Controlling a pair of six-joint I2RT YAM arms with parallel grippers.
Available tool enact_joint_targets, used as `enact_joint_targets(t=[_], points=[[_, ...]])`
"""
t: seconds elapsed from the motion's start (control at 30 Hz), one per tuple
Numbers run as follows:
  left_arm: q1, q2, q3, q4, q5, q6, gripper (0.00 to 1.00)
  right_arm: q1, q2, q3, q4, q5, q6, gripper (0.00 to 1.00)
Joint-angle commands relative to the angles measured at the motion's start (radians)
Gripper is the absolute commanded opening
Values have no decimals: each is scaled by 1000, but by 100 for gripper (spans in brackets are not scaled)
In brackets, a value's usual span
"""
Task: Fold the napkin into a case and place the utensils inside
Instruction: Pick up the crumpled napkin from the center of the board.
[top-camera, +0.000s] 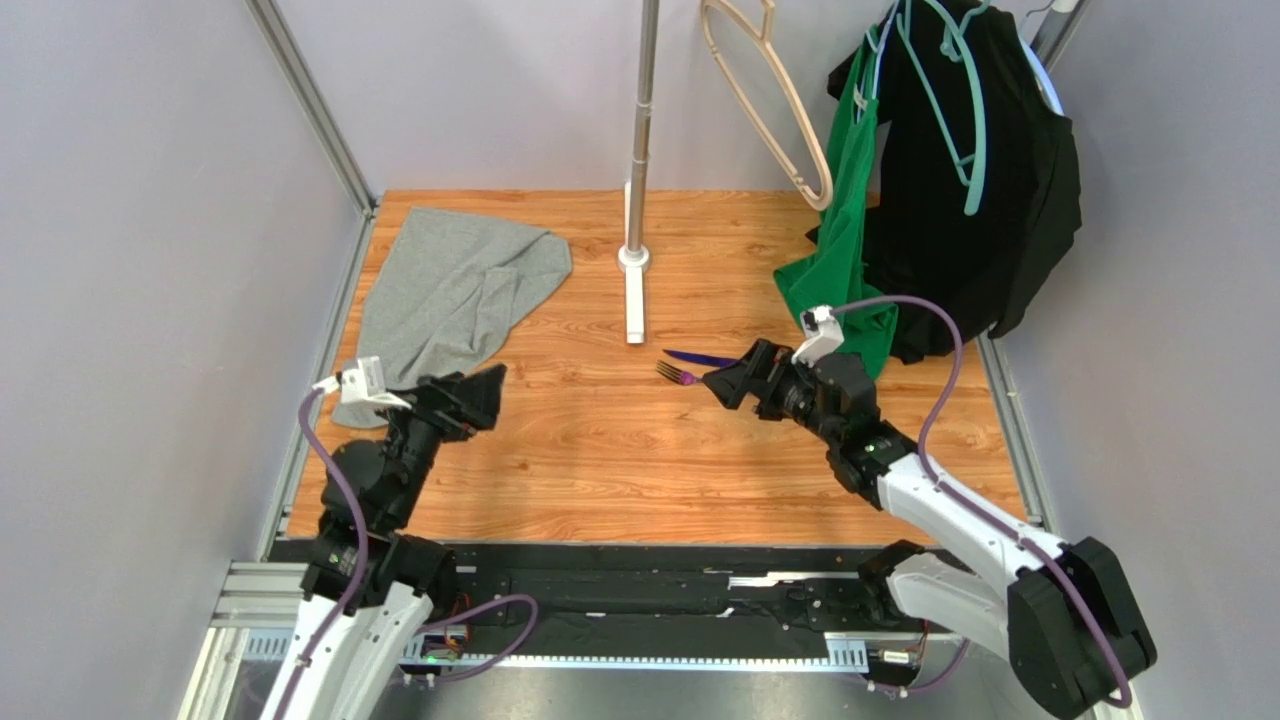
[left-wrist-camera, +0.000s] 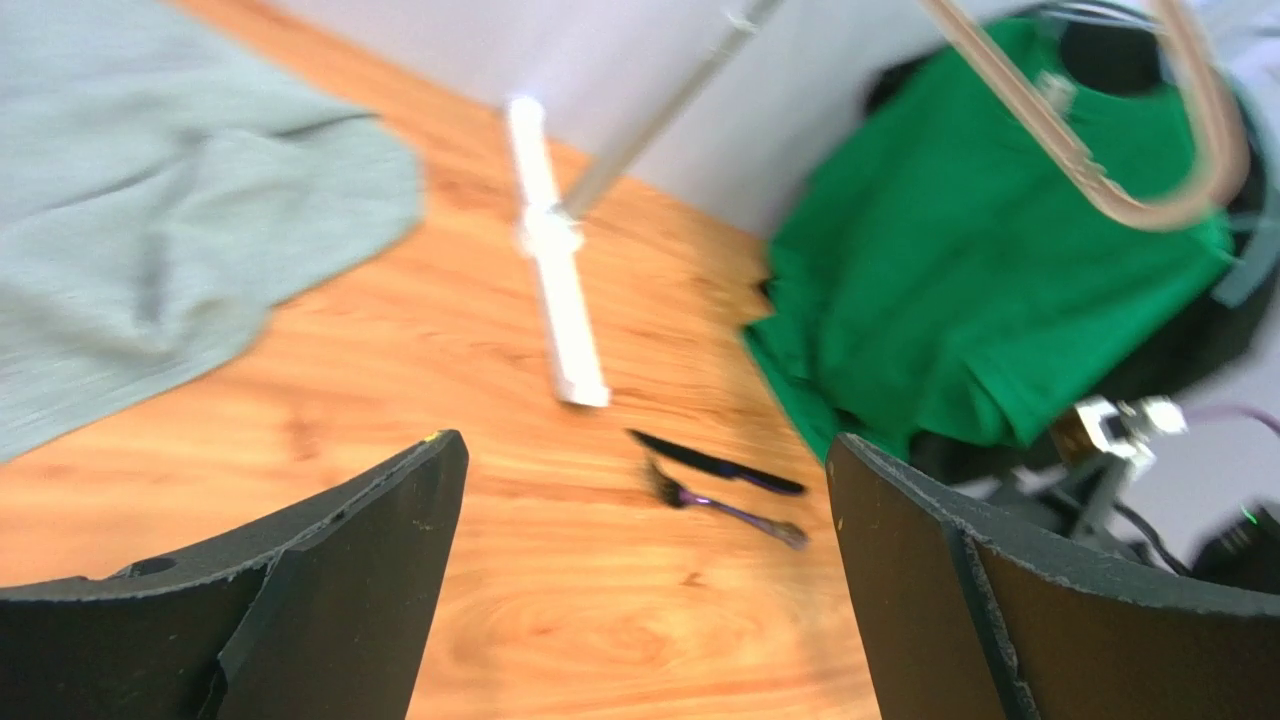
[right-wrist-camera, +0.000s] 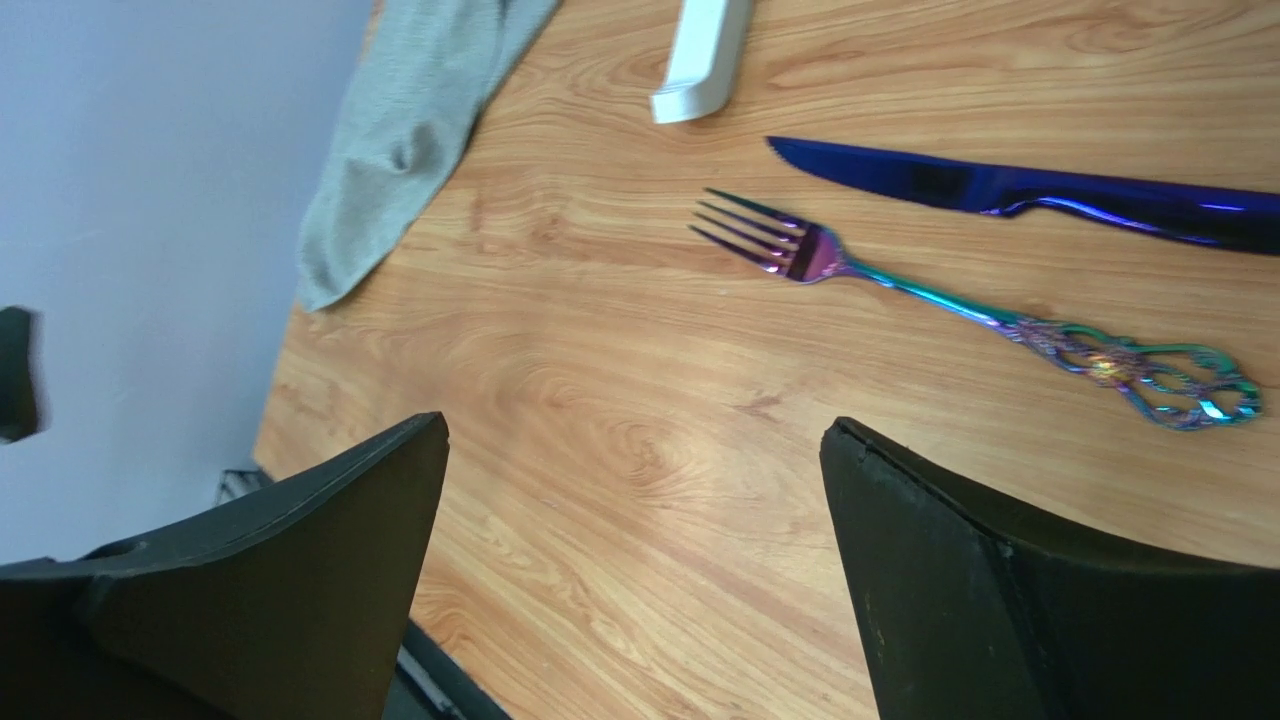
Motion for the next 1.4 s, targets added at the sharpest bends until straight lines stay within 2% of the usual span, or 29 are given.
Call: enact_joint_targets(t=[0.0, 0.07, 0.17, 0.27, 0.37, 0.4, 0.43, 0.47, 0.53, 0.57, 0.63, 0.67, 0.77, 0.87, 1.03, 1.07, 1.27, 1.37], points=[[1, 192, 236, -369, -210, -21, 99, 15, 94, 128, -211, 62, -103, 100], [2, 254, 322, -487, -212, -57, 99, 46, 148, 234, -236, 50, -131, 100], [2, 356, 405, -468, -125, 68, 99, 97, 298, 412, -296, 63, -165, 99], [26, 534, 534, -541, -132, 57, 99, 127, 413, 551, -309, 45, -180, 97], [134, 791, 653, -592, -102, 42, 99, 141, 489, 668, -327, -7, -209, 95], [219, 842, 692, -543, -3, 50, 98, 141, 504, 688, -333, -21, -212, 94], [252, 899, 709, -516, 13, 47, 95, 141, 524, 705, -336, -33, -215, 93], [299, 1014, 727, -491, 39, 39, 87, 141, 533, 734, -342, -44, -218, 92], [341, 1143, 828, -449, 81, 45, 70, 141, 552, 755, -349, -55, -223, 92], [353, 1274, 870, -442, 72, 48, 68, 141, 556, 766, -350, -64, -228, 92], [361, 1410, 1008, -451, 87, 44, 65, 141, 568, 791, -352, -70, -235, 92], [366, 1535, 1054, -455, 108, 41, 62, 141, 579, 800, -353, -78, -238, 92], [366, 1746, 1265, -449, 182, 39, 59, 141, 620, 847, -367, -72, -261, 92], [366, 1922, 1425, -498, 162, 27, 59, 141, 662, 918, -398, -49, -295, 92], [366, 2093, 1569, -615, 147, -38, 57, 141, 791, 1024, -421, -27, -330, 92], [364, 2127, 1583, -629, 155, -44, 53, 140, 814, 1073, -430, -24, -344, 91], [329, 2161, 1485, -626, 247, -67, 49, 141, 1024, 1272, -522, -32, -340, 86], [275, 2100, 1430, -621, 214, -10, 44, 140, 1087, 1328, -531, -55, -321, 83]])
